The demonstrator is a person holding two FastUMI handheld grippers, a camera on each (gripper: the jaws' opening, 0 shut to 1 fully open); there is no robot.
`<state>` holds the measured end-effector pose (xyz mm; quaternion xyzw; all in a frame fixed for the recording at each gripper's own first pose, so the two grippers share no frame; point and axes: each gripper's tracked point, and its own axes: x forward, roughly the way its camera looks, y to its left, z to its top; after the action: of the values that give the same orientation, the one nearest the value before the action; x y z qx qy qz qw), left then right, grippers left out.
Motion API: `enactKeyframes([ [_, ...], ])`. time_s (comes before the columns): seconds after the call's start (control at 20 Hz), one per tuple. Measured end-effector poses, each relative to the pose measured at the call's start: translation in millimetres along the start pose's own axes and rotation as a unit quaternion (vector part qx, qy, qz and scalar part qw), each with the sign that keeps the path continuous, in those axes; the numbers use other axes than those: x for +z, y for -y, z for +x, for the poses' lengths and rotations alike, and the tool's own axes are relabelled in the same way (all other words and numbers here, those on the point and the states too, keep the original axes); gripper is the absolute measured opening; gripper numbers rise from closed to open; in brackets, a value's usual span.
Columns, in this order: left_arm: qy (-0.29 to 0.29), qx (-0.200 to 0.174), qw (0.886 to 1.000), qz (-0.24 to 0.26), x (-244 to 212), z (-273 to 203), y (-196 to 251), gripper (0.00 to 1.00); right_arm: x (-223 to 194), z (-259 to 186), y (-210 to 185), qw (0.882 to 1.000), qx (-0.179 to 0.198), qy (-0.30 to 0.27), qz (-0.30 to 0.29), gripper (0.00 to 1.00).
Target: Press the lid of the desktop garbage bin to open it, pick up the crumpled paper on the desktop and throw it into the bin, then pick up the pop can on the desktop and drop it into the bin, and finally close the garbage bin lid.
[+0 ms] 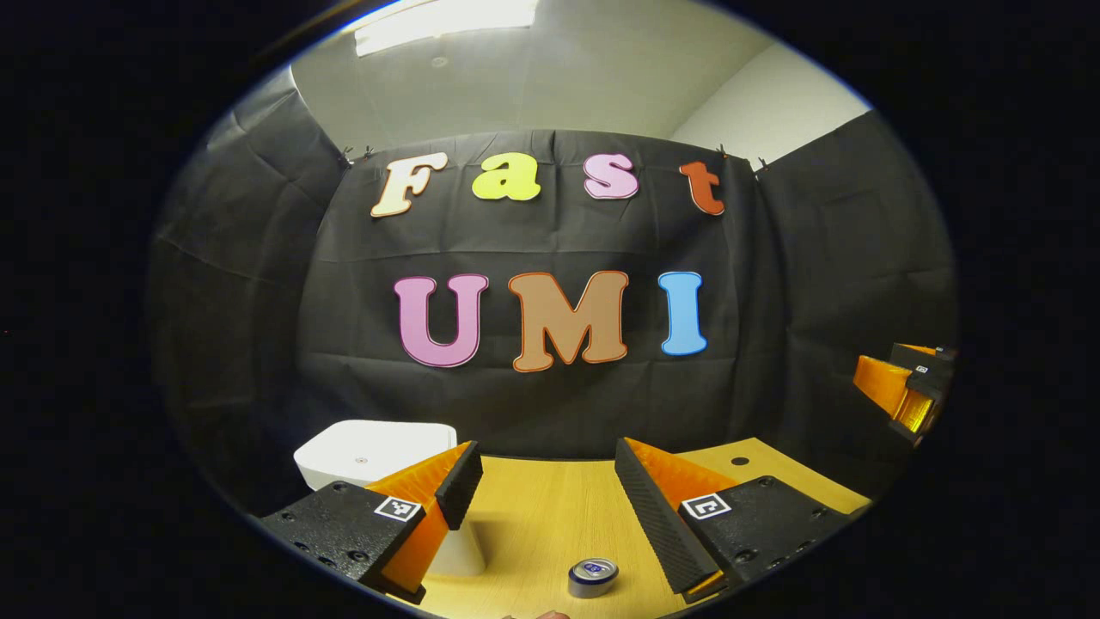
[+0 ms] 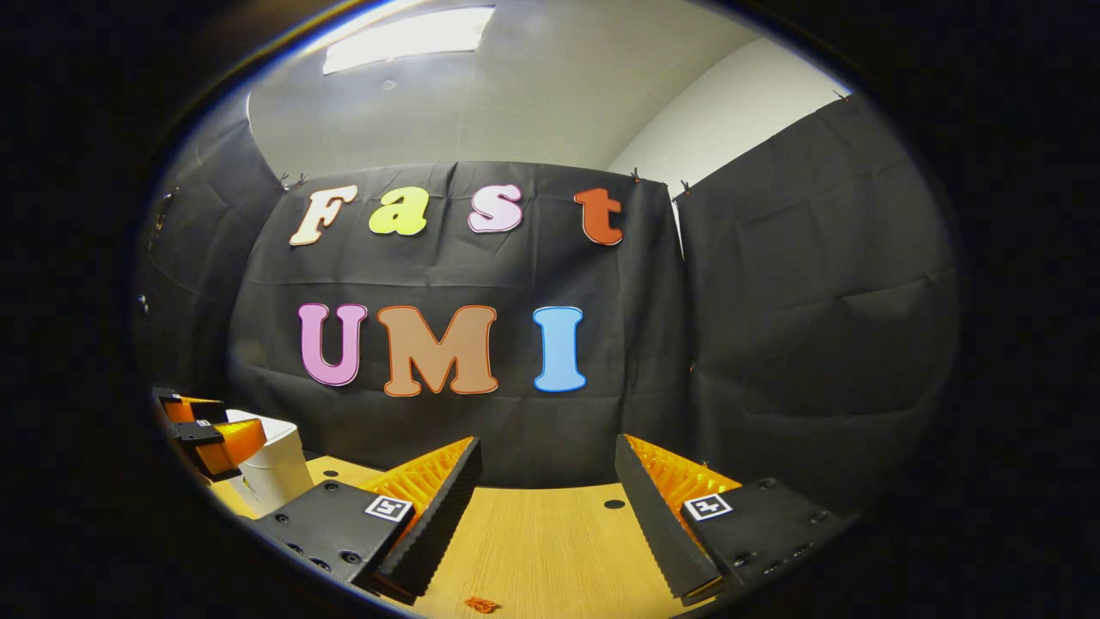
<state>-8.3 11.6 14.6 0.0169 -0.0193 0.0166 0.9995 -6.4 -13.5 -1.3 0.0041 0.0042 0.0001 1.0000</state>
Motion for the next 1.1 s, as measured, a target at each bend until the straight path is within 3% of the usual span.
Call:
enactKeyframes([
  [0.35,0.009,0.003,1.0,-0.015,3.7,-2.8,0.7,0.94,0.2,-5.3,3.2,1.0,-0.003,0.002,-0.003,1.0],
  [0.8,0.027,0.0,1.0,0.007,16.5,-0.9,2.0,0.94,0.4,-5.5,4.6,1.0,-0.005,0.003,-0.005,0.98],
  [1.05,0.035,0.022,0.999,0.014,20.3,0.4,-12.2,0.58,-2.6,-4.8,1.3,1.0,-0.001,0.0,-0.006,1.0],
  [1.1,0.034,0.028,0.999,0.013,20.3,-0.7,-16.0,0.46,-2.8,-4.3,0.4,1.0,-0.001,0.0,-0.007,0.98],
])
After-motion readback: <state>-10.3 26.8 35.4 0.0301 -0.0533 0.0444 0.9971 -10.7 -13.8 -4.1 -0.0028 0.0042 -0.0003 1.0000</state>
